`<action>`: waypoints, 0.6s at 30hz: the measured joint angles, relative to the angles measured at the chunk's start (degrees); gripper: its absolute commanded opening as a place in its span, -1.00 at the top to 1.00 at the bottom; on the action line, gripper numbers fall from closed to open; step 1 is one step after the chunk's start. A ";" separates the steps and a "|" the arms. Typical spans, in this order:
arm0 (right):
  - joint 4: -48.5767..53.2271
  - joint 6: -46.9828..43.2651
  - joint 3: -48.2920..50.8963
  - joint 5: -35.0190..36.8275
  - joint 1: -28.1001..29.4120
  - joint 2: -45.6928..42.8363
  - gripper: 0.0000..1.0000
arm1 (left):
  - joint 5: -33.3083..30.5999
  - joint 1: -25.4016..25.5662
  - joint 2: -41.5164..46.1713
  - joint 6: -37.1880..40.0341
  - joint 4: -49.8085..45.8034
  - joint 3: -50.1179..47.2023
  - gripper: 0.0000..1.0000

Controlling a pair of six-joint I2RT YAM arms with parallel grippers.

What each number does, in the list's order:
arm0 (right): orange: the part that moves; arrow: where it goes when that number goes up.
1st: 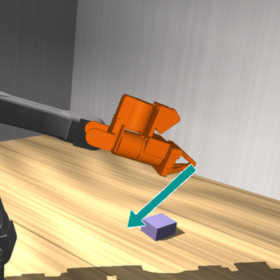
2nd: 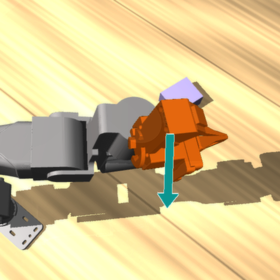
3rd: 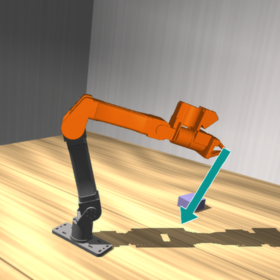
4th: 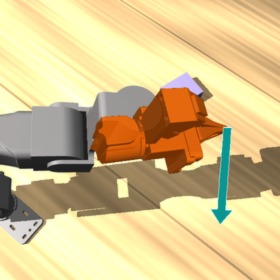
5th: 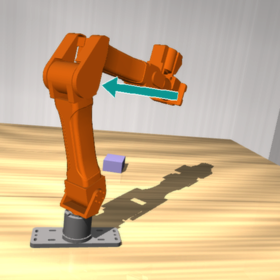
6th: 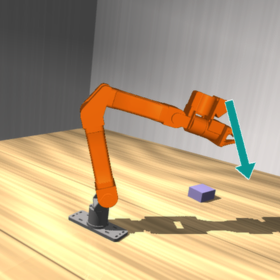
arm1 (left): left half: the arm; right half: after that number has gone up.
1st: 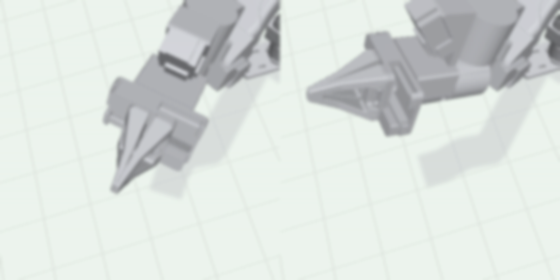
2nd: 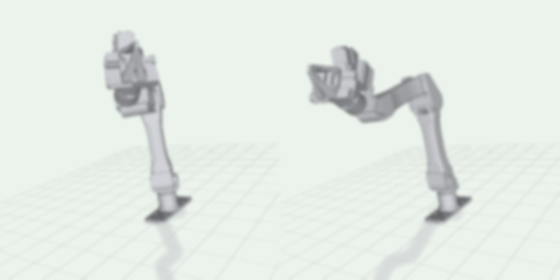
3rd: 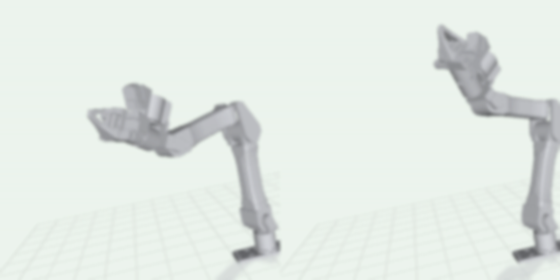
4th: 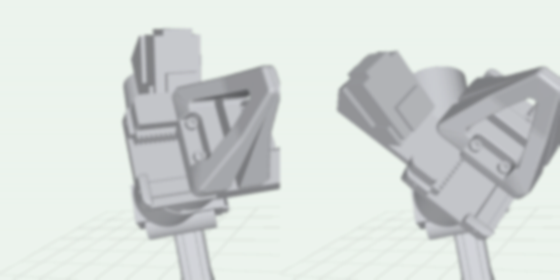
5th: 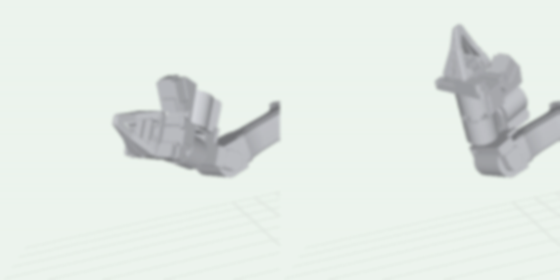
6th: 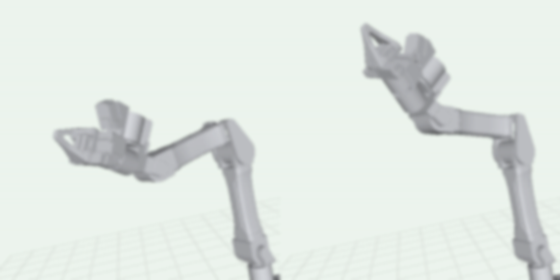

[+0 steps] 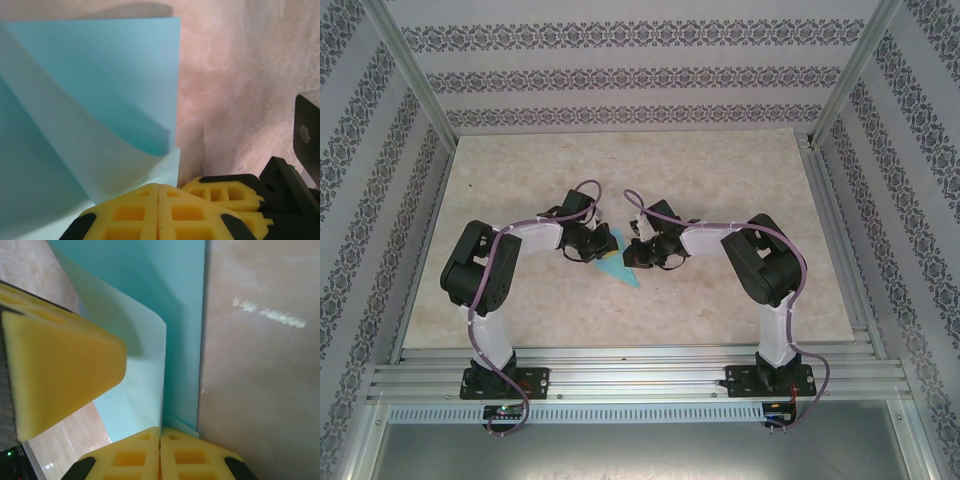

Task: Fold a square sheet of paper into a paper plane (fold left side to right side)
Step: Fourth fold the wing at the center of the table.

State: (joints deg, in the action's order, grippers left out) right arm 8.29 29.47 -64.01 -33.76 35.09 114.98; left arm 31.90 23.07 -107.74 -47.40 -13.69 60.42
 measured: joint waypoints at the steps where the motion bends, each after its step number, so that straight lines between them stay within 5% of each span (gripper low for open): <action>1: 0.00 0.00 0.00 0.00 0.00 0.00 0.85 | 0.00 0.00 -0.59 0.02 0.22 0.20 0.84; 7: 0.09 0.00 0.00 0.00 0.00 0.00 0.83 | -0.07 0.22 -2.56 0.28 0.85 0.50 0.83; 18: 5.77 -0.37 0.02 3.61 -0.79 -4.79 0.51 | -0.39 0.31 -2.14 0.76 4.22 -1.64 0.85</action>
State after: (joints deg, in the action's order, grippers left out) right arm 14.06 29.10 -63.99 -30.15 34.30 110.19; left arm 31.51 23.38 -109.89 -46.63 -9.47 58.78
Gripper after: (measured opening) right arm 0.237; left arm 0.077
